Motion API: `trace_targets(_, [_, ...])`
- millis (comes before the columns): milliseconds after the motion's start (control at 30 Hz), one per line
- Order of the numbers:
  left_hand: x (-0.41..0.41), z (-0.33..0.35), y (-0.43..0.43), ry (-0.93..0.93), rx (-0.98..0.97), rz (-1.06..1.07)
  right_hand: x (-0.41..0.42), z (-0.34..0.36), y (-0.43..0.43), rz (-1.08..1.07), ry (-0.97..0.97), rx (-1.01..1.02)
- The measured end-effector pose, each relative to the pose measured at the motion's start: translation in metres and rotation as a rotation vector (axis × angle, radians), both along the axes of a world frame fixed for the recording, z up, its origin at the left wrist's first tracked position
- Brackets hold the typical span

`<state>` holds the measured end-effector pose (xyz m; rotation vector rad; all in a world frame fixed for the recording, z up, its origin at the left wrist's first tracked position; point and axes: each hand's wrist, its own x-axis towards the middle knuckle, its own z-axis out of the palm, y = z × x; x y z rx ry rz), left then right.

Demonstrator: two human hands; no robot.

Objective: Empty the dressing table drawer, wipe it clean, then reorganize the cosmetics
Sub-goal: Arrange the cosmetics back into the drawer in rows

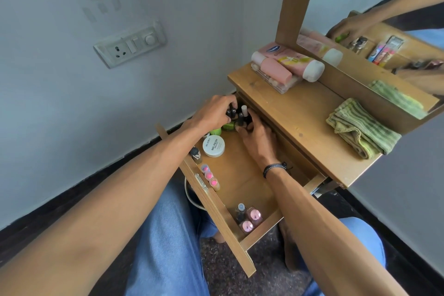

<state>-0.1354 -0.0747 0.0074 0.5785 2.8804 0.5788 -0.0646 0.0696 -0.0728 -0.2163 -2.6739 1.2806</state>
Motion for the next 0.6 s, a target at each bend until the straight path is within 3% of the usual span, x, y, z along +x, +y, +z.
trace_targets(233, [-0.005, 0.000, 0.003, 0.018, 0.006, -0.024, -0.003, 0.003, 0.000, 0.030, -0.054, -0.091])
trace_targets(600, [-0.003, -0.005, 0.011, 0.110, 0.016, 0.011, 0.002, 0.010, -0.001, -0.057, -0.104, 0.007])
